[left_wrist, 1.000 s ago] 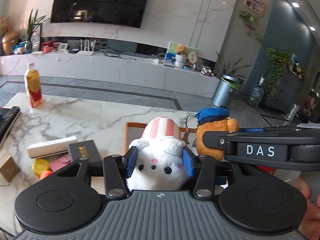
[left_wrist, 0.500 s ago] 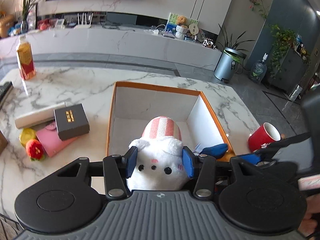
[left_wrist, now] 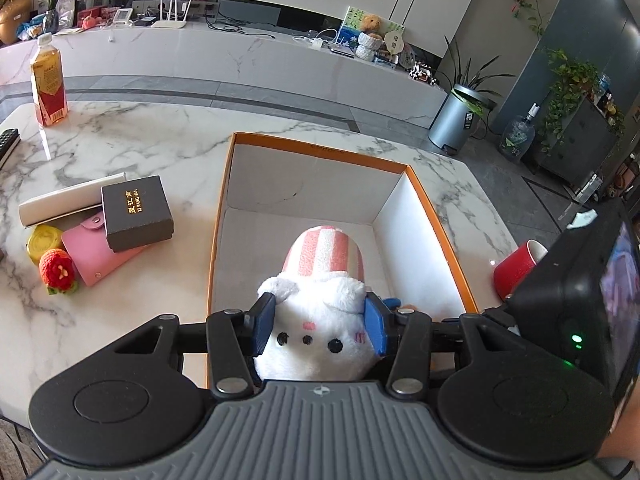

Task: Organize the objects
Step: 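Carry the bunny plush and teddy bear over the orange box with both tools, then lower the bunny and teddy bear into the orange box and open both tools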

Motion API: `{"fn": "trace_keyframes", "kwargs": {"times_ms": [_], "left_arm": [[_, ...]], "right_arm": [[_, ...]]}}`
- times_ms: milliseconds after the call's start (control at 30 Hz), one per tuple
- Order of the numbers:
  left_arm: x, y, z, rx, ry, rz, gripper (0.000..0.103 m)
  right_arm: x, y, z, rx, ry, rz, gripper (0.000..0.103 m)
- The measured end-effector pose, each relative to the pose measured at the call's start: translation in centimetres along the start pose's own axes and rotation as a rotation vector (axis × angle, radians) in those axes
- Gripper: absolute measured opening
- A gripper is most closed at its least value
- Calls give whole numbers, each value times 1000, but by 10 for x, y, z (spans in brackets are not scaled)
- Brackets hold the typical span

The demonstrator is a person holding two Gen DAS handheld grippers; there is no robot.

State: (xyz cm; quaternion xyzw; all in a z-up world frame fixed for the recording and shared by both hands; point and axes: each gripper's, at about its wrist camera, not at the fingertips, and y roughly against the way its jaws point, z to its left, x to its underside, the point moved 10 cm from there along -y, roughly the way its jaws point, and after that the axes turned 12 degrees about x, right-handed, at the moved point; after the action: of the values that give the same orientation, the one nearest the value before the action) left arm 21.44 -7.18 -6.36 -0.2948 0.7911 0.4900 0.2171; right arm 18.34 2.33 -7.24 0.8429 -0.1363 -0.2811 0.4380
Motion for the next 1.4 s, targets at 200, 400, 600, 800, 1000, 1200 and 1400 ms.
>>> {"fn": "trace_keyframes", "kwargs": {"times_ms": [200, 400, 600, 800, 1000, 1200, 1400], "left_arm": [[-1, -9, -2, 10, -29, 19, 54], [-9, -18, -9, 12, -129, 54, 54], [-16, -24, -2, -21, -206, 101, 54], [-20, -33, -2, -31, -307, 166, 54], [-20, -47, -11, -33, -491, 234, 54], [-20, -59, -19, 2, -691, 308, 54], [-9, -74, -15, -1, -941, 427, 54]], "right_arm": [[2, 23, -10, -37, -68, -62, 84], [-2, 35, -14, -91, -92, -69, 86], [-5, 31, -11, -92, -81, -67, 87], [-9, 25, -10, -116, -93, -59, 87], [-13, 22, -9, -136, -92, -60, 87], [-12, 17, -9, -140, -81, -53, 87], [-14, 15, -8, -149, -72, -55, 87]]}}
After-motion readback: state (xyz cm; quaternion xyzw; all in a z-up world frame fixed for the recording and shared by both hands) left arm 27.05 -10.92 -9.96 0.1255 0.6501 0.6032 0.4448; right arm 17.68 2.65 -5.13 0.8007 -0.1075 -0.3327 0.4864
